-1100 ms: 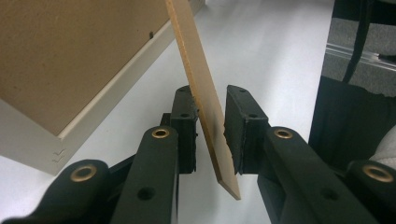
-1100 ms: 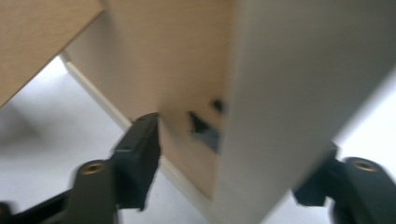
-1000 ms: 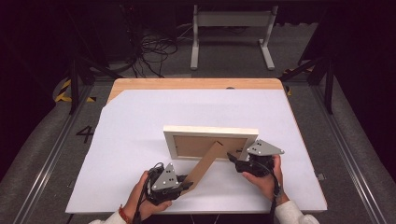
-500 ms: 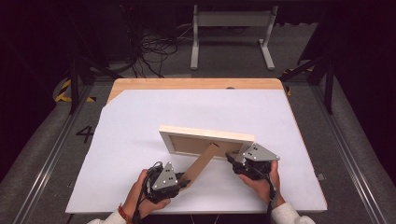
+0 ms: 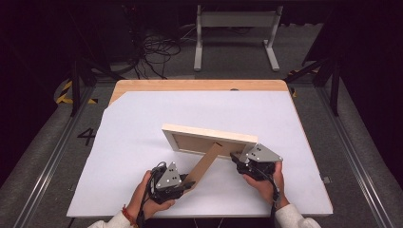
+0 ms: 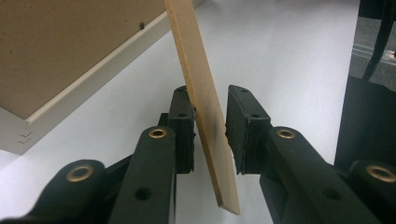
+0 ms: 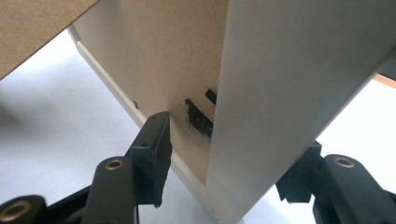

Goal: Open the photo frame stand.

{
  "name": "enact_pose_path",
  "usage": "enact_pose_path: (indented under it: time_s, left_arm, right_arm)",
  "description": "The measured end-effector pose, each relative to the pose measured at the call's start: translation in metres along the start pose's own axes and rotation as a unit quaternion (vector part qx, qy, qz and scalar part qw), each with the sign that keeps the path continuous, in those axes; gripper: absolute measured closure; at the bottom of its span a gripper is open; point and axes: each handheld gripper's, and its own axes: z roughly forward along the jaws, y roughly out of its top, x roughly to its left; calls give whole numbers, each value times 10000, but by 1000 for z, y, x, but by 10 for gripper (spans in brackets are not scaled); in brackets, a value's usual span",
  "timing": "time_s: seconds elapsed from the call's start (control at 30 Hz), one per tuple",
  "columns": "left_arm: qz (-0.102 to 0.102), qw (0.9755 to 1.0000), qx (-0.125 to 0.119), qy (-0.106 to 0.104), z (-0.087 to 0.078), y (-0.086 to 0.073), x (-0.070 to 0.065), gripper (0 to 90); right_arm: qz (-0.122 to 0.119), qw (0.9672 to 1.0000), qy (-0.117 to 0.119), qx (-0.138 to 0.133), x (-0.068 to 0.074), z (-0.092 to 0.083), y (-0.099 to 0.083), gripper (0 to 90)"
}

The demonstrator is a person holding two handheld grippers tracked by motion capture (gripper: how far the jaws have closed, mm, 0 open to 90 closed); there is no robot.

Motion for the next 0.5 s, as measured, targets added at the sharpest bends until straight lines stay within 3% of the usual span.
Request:
enact_pose_path:
  time_s: [0.23,0.5]
  left_arm:
    - [-50,10000,52,-43,1,-3,0,709]
    - [31,9999,169,-8,0,-4,-4,698]
  right_arm:
    - [72,10000,46,-28,-1,-3,-1,454]
    - [79,9999,85,-77,-1,-10,0,471]
